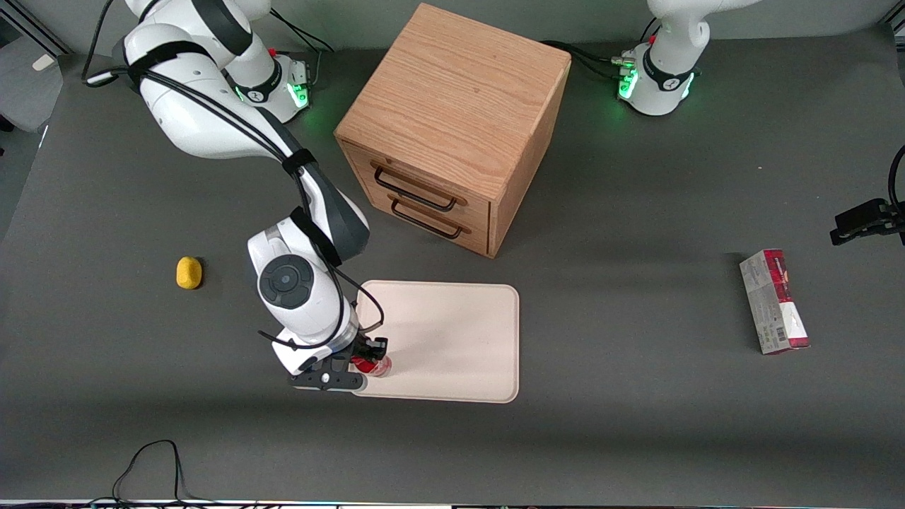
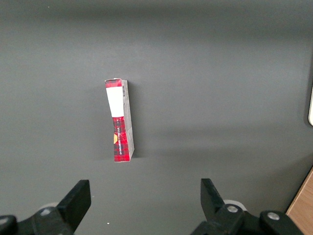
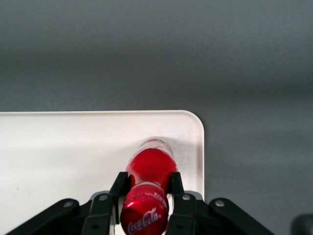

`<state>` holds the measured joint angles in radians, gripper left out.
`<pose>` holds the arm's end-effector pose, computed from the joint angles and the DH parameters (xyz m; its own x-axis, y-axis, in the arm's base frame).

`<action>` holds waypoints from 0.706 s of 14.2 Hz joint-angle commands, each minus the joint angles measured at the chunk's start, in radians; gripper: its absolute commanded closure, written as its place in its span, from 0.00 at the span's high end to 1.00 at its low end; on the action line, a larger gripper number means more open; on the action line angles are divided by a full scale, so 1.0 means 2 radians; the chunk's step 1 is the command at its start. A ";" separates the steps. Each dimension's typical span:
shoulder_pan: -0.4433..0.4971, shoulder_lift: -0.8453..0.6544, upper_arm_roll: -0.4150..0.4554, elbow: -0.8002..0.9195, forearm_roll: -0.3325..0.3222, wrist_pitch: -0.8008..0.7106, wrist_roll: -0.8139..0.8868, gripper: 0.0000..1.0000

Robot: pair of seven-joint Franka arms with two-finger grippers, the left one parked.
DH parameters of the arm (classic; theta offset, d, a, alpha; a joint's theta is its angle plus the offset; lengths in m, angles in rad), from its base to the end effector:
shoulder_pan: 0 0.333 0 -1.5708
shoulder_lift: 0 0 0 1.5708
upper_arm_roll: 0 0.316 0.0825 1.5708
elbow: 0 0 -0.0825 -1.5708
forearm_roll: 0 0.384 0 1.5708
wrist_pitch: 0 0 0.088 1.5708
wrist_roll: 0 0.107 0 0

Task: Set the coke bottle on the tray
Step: 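Lower the bottle onto the tray and open the right gripper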

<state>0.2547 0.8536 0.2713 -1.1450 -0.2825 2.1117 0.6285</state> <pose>0.7080 0.3197 0.3117 0.9861 -0.0794 0.1458 -0.0749 -0.9965 -0.0361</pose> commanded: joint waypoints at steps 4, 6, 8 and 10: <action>-0.002 -0.006 0.001 -0.003 -0.018 0.019 0.008 1.00; -0.001 -0.021 -0.004 -0.004 -0.018 0.005 -0.019 1.00; 0.001 -0.055 -0.022 -0.019 -0.012 -0.047 -0.075 1.00; -0.001 -0.107 -0.051 -0.055 0.017 -0.076 -0.134 1.00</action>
<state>0.2530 0.7757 0.2283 -1.1435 -0.2931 2.0084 0.4699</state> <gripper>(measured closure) 0.000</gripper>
